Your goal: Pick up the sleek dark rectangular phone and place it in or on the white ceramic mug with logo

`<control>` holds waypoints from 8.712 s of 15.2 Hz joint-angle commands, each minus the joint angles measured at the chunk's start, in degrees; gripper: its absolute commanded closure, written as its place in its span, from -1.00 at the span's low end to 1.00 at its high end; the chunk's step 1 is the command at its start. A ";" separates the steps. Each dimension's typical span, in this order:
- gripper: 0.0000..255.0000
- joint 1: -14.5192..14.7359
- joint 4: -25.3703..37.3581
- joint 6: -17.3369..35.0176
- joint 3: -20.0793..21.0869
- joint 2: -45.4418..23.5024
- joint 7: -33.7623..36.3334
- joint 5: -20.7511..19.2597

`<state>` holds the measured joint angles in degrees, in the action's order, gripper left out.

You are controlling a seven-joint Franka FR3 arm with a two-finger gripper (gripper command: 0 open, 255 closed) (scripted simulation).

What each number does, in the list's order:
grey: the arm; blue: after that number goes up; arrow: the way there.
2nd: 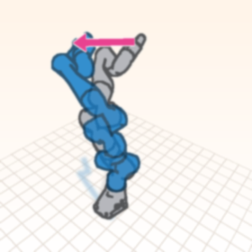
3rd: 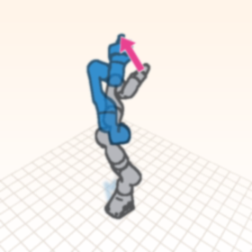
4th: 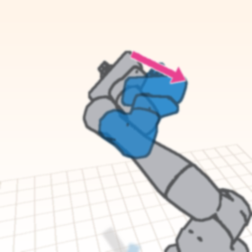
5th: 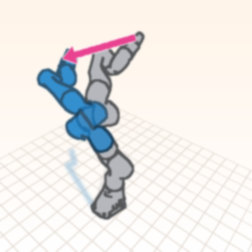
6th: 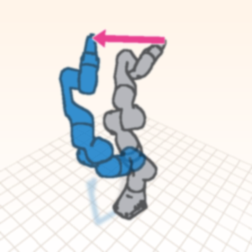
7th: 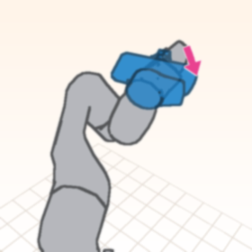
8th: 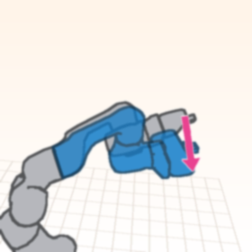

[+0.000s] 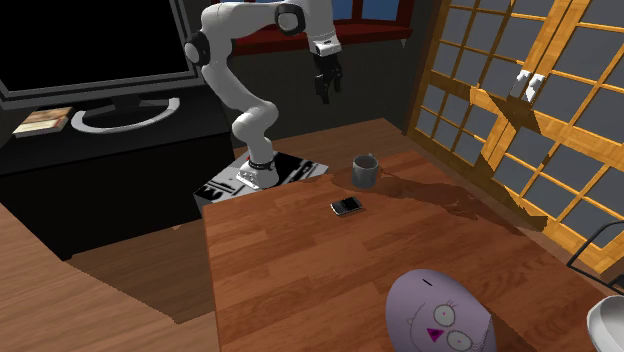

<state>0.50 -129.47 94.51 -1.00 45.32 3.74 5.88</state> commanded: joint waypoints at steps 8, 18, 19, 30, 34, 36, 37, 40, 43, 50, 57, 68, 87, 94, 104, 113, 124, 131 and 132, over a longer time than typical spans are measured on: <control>-1.00 0.96 -6.76 7.62 -6.99 -3.97 -14.69 -4.68; -1.00 2.44 -9.29 20.27 -17.08 -17.56 -35.39 -9.84; -1.00 2.68 -9.07 21.58 -18.06 -19.39 -37.48 -10.08; -1.00 4.80 -2.26 33.63 -25.89 -41.58 -59.93 -6.91; -1.00 4.80 -3.61 36.77 -25.98 -43.58 -60.78 -5.76; -1.00 4.82 -4.21 38.33 -26.02 -44.66 -61.27 -5.09; -1.00 4.83 -4.64 39.55 -26.03 -45.55 -61.69 -4.51; -1.00 4.82 -4.64 39.55 -26.02 -45.55 -61.69 -4.51; -1.00 4.82 -4.64 39.55 -26.02 -45.55 -61.69 -4.51; 1.00 4.82 -4.65 39.55 -26.02 -45.55 -61.69 -4.52; 1.00 4.83 -4.09 38.00 -26.01 -44.42 -61.14 -5.24; 1.00 4.79 -0.17 29.37 -25.53 -39.18 -58.89 -8.11; 1.00 4.89 10.06 14.57 -24.30 -34.20 -57.18 -9.94; 1.00 8.09 7.20 13.87 -18.54 -30.74 -48.10 -10.01; 1.00 13.08 5.75 14.40 -10.58 -30.10 -35.92 -8.12; 1.00 13.02 0.21 21.45 -10.90 -31.63 -36.17 -7.98; 1.00 13.01 -2.25 25.09 -11.07 -32.83 -36.37 -7.82; -1.00 13.00 -2.25 25.09 -11.07 -32.83 -36.37 -7.82; -1.00 13.00 -0.94 23.10 -10.99 -32.14 -36.28 -7.92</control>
<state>13.50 -131.03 118.58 -12.02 12.87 -32.57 -2.00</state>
